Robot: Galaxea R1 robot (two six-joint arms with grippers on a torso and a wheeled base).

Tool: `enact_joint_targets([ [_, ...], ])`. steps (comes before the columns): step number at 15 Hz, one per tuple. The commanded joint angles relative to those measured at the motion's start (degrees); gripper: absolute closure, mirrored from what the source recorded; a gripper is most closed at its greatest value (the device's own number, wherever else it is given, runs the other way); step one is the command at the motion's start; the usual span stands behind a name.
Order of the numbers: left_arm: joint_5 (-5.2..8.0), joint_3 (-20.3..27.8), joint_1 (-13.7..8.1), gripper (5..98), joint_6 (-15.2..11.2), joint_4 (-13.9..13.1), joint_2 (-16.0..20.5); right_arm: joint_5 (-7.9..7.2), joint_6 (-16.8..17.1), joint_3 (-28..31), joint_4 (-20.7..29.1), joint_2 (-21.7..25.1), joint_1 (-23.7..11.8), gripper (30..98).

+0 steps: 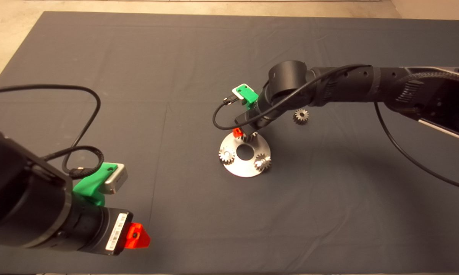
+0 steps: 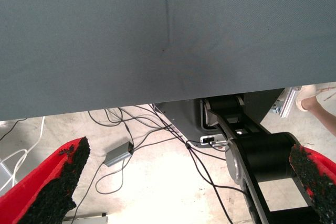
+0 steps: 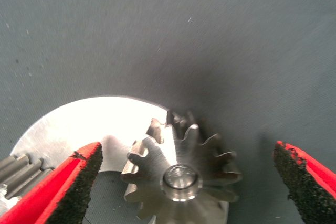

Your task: Remove an incorrectly installed larger gear and replace it with the correct smaller gear

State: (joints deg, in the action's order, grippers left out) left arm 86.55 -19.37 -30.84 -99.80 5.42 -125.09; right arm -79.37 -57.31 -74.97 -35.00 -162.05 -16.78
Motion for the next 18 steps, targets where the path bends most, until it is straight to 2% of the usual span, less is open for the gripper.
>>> enact_joint_targets([
  [1,0.2,1.1,-0.5,5.9,-0.3,0.0,0.1,0.1,-0.4,1.2,-1.7,0.2,-0.3,43.0],
  [3,0.19,1.1,-0.5,5.9,-0.3,0.0,0.1,0.01,-0.4,1.2,-1.7,0.2,-0.3,43.6],
  [4,0.19,1.1,-0.5,5.9,-0.3,0.0,0.1,0.01,-0.4,1.2,-1.7,0.3,-0.3,47.5],
  [7,0.19,1.1,-0.5,5.9,-0.3,0.0,0.1,0.02,-0.2,1.2,-1.7,-0.1,-0.3,49.0],
  [8,0.19,1.1,-0.5,5.9,-0.3,0.0,0.1,0.01,0.0,1.2,-1.8,-0.2,-0.3,52.4],
  [11,0.19,1.1,-0.5,5.9,-0.3,0.0,0.1,0.1,0.2,1.0,-1.8,-0.1,-0.4,54.4],
  [15,0.19,1.1,-0.5,5.9,-0.3,0.0,0.1,0.1,0.2,0.8,-1.8,-0.2,-0.4,63.5],
  [17,0.22,1.1,-0.5,5.9,-0.3,0.0,0.1,0.1,0.2,0.8,-1.8,-0.1,-0.4,63.5],
  [18,0.19,1.1,-0.5,5.9,-0.3,0.0,0.1,0.1,0.2,0.8,-1.8,-0.2,-0.4,67.1],
])
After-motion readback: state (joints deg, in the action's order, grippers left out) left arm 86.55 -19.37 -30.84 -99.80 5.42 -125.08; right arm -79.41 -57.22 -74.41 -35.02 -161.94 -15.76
